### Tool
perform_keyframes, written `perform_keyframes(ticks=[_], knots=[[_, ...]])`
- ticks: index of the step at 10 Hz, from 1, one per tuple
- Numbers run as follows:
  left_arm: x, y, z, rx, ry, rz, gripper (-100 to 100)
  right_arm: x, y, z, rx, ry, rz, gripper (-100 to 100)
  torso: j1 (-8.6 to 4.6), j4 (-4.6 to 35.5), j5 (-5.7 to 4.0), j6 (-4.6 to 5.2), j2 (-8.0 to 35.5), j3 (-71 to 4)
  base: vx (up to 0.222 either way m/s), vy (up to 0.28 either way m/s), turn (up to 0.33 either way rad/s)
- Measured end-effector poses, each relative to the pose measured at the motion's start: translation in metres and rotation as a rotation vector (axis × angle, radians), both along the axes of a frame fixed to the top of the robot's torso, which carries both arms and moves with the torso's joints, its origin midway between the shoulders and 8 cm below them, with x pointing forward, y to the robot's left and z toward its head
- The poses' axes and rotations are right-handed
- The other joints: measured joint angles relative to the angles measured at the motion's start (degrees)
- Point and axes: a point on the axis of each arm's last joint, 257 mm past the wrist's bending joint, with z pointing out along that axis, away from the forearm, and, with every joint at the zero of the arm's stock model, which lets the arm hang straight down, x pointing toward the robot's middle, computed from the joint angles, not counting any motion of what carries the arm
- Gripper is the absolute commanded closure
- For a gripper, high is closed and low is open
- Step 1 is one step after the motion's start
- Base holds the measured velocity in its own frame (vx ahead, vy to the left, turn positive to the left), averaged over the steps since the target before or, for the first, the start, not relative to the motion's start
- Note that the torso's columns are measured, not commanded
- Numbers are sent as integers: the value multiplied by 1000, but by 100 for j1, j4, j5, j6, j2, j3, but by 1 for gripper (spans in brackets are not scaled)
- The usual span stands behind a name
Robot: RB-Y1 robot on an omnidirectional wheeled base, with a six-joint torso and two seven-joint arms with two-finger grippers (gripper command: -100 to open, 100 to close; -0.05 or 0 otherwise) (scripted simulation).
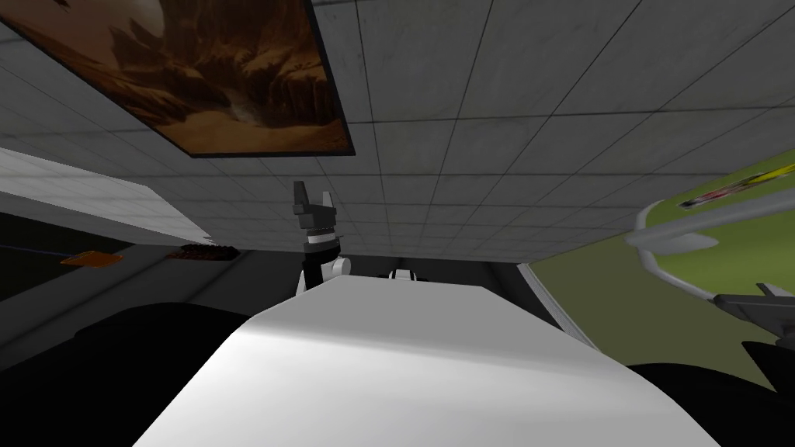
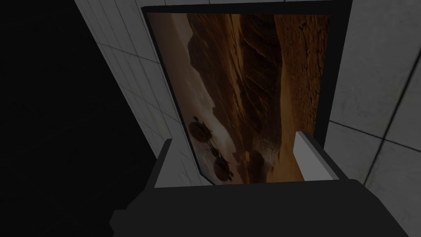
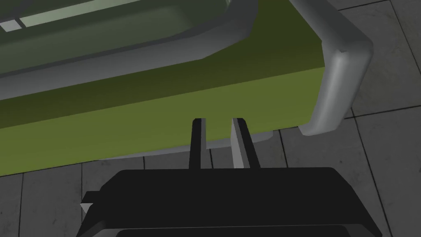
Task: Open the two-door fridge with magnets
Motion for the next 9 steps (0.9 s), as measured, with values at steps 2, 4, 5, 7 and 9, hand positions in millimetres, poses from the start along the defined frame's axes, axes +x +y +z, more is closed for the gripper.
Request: perform_keyframes(ticks=[2, 4, 5, 7, 9], knots=[[0, 0, 0, 0, 0, 0, 0, 0, -3, 19, -4, -1, 13, -100, 20, -8, 0, 0, -24, -13, 46, 13, -110], [0, 0, 0, 0, 0, 0, 0, 5, -4, 34, -4, -2, 31, -100, 31, -17, 4, -4, -49, -29, 59, 21, -79], [0, 0, 0, 0, 0, 0, 0, 8, -3, 43, -4, -1, 41, -100, 31, -16, 4, -4, -46, -28, 39, 20, -58], [0, 0, 0, 0, 0, 0, 0, 8, -2, 50, -3, -3, 50, 0, 21, -10, -1, -4, -29, -16, 11, 6, -4], [0, 0, 0, 0, 0, 0, 0, 8, -2, 50, -3, -3, 50, 0, 21, -10, 0, -2, -30, -16, 0, 0, 0]])
